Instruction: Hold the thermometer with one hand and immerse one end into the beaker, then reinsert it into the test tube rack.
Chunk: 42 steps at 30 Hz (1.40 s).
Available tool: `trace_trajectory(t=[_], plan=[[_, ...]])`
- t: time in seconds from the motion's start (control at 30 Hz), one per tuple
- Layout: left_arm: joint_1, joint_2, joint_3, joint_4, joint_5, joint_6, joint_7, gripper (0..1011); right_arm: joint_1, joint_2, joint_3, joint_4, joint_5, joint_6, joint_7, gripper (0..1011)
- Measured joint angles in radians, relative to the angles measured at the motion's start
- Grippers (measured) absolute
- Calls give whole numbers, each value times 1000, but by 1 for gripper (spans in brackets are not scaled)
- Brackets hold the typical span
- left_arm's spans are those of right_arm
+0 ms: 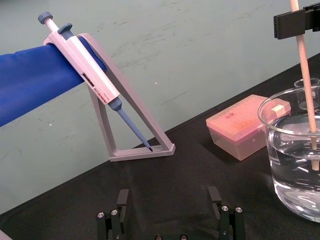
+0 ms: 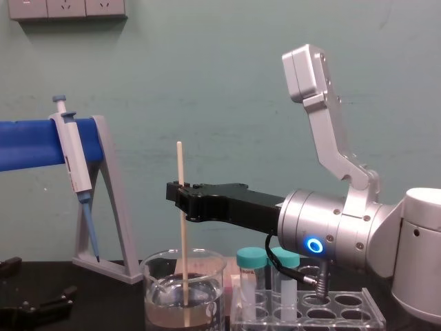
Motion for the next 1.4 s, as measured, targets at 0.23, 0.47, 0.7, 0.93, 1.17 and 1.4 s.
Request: trace_trajectory(t=[0.23,0.47,0.7,0.93,1.17,1.4], plan=[[0,0,0,0,0,0,0,1004,0,0,0,0,0,0,0,48],[0,0,0,0,0,0,0,1004,0,0,0,0,0,0,0,48],[0,0,0,0,0,0,0,1004,0,0,0,0,0,0,0,48],[0,0,0,0,0,0,0,1004,0,0,0,0,0,0,0,48],[0,0,0,0,0,0,0,1004,0,0,0,0,0,0,0,48],[0,0,0,0,0,0,0,1004,0,0,0,0,0,0,0,48]])
